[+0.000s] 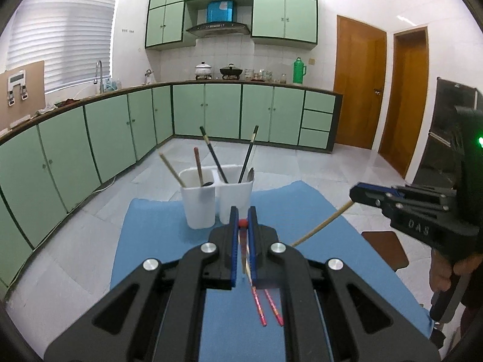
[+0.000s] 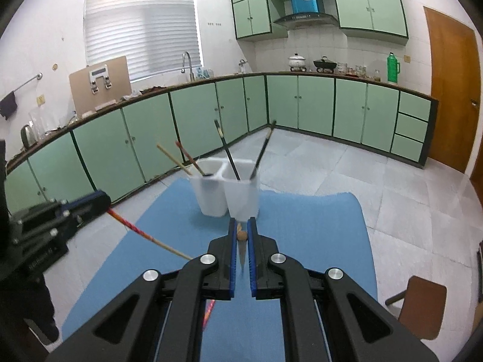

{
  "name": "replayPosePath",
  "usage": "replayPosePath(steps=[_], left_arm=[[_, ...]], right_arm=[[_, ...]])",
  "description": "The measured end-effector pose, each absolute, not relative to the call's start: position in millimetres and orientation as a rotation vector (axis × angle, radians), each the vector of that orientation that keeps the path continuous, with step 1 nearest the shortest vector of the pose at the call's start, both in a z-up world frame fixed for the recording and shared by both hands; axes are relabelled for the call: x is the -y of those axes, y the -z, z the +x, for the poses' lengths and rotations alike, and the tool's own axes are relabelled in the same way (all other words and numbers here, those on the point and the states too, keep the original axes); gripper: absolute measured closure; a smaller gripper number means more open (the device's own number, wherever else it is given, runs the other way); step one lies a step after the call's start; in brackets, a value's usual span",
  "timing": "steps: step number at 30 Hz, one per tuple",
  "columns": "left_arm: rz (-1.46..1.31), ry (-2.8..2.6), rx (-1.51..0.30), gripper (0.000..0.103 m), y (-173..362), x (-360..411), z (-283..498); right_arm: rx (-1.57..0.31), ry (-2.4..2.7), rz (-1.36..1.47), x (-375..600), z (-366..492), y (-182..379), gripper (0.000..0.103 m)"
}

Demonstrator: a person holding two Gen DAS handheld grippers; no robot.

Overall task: Organize utensils
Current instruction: 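Lift both chopsticks and insert them upright into the white holder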

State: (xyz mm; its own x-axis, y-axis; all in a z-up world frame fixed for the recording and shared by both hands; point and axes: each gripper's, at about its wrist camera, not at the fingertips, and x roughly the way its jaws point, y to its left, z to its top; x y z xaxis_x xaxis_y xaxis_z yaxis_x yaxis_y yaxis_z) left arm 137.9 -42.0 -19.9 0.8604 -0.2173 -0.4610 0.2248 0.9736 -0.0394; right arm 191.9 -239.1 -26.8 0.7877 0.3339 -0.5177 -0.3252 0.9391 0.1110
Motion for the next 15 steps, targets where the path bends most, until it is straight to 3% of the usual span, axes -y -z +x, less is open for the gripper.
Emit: replayPosePath(steps=[8,15], left_arm=[[0.029,0.252,-0.431,0.098,-3,40,147],[0.060,0.253,-0.302,0.098,-55,45,164]], right_arm=[[-0.518,-0.386,-0.036,225,211,-12,0.096],[-0.422,-0.391,-0.052,219,234,-60,0.096]])
